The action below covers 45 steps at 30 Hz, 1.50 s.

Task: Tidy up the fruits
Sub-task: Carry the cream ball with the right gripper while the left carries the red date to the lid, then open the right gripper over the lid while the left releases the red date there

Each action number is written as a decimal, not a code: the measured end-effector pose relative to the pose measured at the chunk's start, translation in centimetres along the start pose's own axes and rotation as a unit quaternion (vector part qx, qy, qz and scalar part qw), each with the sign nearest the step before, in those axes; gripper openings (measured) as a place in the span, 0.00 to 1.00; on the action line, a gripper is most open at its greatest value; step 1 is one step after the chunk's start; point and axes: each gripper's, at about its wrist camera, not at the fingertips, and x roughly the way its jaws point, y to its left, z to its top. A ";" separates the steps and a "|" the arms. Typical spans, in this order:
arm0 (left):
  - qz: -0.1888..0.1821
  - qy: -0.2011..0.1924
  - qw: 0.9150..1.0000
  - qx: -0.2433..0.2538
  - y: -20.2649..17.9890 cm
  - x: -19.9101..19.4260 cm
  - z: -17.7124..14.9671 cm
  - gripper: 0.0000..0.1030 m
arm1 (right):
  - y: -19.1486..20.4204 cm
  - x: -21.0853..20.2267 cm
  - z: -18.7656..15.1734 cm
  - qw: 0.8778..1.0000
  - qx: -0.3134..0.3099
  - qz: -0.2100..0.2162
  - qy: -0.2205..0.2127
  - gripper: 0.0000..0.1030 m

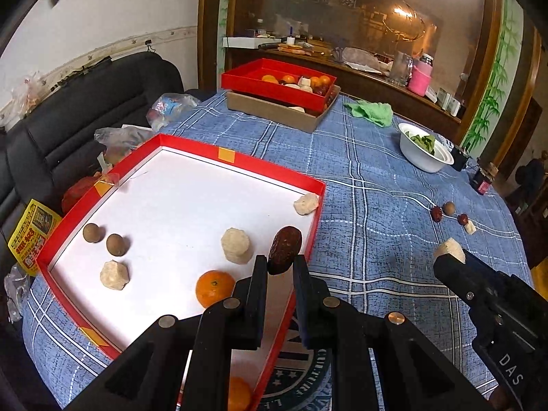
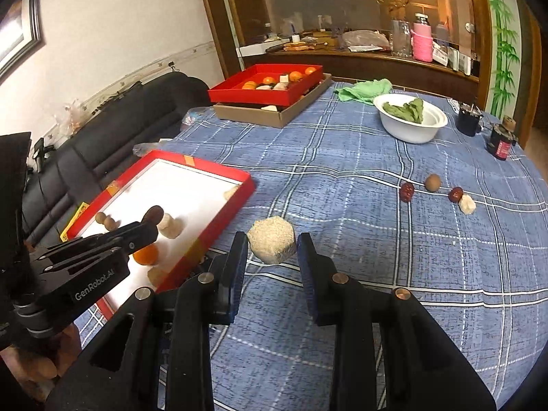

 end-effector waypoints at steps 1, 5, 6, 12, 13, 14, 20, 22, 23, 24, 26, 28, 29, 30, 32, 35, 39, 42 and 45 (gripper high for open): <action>0.000 0.000 1.000 -0.001 0.3 0.0 0.1 0.14 | 0.2 0.0 0.0 1.000 -0.001 0.001 0.000 0.28; 0.001 -0.002 1.000 -0.008 1.4 -0.1 0.3 0.14 | 1.6 0.2 0.4 1.000 -0.010 0.006 -0.001 0.28; 0.002 -0.004 1.000 -0.011 1.9 -0.1 0.5 0.14 | 2.0 0.3 0.5 1.000 -0.013 0.008 -0.001 0.28; 0.015 -0.009 0.999 -0.034 4.9 0.0 1.6 0.14 | 4.8 1.7 1.5 0.999 -0.027 0.022 0.000 0.28; 0.018 -0.010 0.999 -0.038 5.5 0.1 1.8 0.14 | 5.2 2.0 1.6 0.999 -0.030 0.025 0.000 0.28; 0.020 -0.010 0.999 -0.042 6.0 0.2 1.9 0.14 | 5.7 2.2 1.8 0.999 -0.033 0.027 0.000 0.28; 0.039 -0.009 0.998 -0.055 8.5 1.0 3.0 0.14 | 8.4 4.2 3.0 0.998 -0.049 0.042 0.000 0.28; 0.044 -0.010 0.997 -0.058 9.1 1.3 3.4 0.14 | 9.1 4.9 3.3 0.998 -0.051 0.046 0.003 0.28; 0.046 -0.010 0.997 -0.059 9.4 1.4 3.5 0.14 | 9.5 5.3 3.4 0.997 -0.054 0.048 0.005 0.28; 0.048 -0.009 0.997 -0.061 9.6 1.5 3.7 0.14 | 9.8 5.5 3.5 0.997 -0.056 0.049 0.005 0.28; 0.050 -0.008 0.997 -0.063 10.0 1.8 3.9 0.14 | 10.4 6.1 3.6 0.997 -0.060 0.049 0.008 0.28; 0.053 -0.006 0.997 -0.064 10.3 2.1 4.1 0.14 | 10.7 6.6 3.6 0.997 -0.061 0.050 0.011 0.28; 0.054 -0.005 0.996 -0.065 10.5 2.2 4.1 0.14 | 10.8 6.9 3.6 0.997 -0.060 0.050 0.013 0.28; 0.054 -0.004 0.996 -0.067 10.7 2.4 4.2 0.14 | 10.8 7.2 3.7 0.997 -0.060 0.049 0.016 0.28; 0.056 -0.002 0.996 -0.068 10.9 2.8 4.3 0.14 | 10.9 7.7 3.8 0.997 -0.060 0.048 0.019 0.28; 0.061 0.002 0.996 -0.070 11.2 3.3 4.6 0.14 | 11.0 8.5 4.1 0.997 -0.059 0.047 0.023 0.28; 0.068 0.007 0.995 -0.074 11.6 4.2 5.0 0.14 | 11.4 9.3 4.5 0.997 -0.059 0.046 0.028 0.28; 0.072 0.014 0.994 -0.077 11.9 5.0 5.2 0.14 | 11.7 10.0 4.8 0.997 -0.060 0.046 0.032 0.28; 0.078 0.020 0.994 -0.077 12.1 5.8 5.3 0.14 | 11.7 10.8 4.9 0.997 -0.059 0.046 0.038 0.28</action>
